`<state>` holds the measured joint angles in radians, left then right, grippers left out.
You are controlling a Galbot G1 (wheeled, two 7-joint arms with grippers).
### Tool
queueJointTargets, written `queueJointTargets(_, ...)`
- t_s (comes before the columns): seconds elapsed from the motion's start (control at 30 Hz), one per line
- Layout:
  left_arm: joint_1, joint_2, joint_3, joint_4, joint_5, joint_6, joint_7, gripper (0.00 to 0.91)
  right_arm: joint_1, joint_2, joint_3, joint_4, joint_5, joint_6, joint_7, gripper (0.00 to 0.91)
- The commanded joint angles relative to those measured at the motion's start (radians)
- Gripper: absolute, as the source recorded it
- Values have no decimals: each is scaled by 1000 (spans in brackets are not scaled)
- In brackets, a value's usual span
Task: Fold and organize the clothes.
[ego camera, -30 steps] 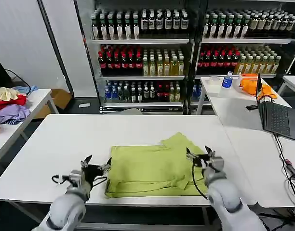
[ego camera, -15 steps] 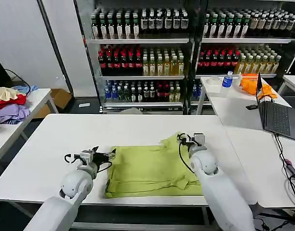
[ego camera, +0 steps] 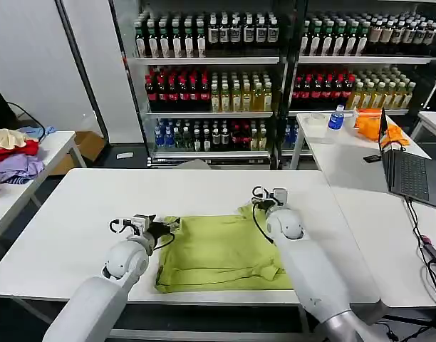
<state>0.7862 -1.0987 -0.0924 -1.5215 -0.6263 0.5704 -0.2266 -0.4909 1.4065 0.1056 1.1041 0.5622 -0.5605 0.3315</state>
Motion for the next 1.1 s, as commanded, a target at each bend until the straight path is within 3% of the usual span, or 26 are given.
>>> queueJointTargets(0.03, -2, -5, 14, 19, -7, 5, 9, 20, 28, 22, -10, -74, 22, 0, -4, 0)
queueJointTargets(0.57, 49, 3, -17, -53, -45, -28, 44, 30, -36, -35, -13, 101, 35, 24, 1, 0)
queueJointTargets(0.8, 77, 38, -54, -163, -84, -38, 42, 30, -100, -80, 7, 269, 34, 55, 12, 0)
queueJointTargets(1.1, 169, 83, -98, -307, -100, -35, 43, 30, -220, -154, 39, 506, 47, 22, 26, 0)
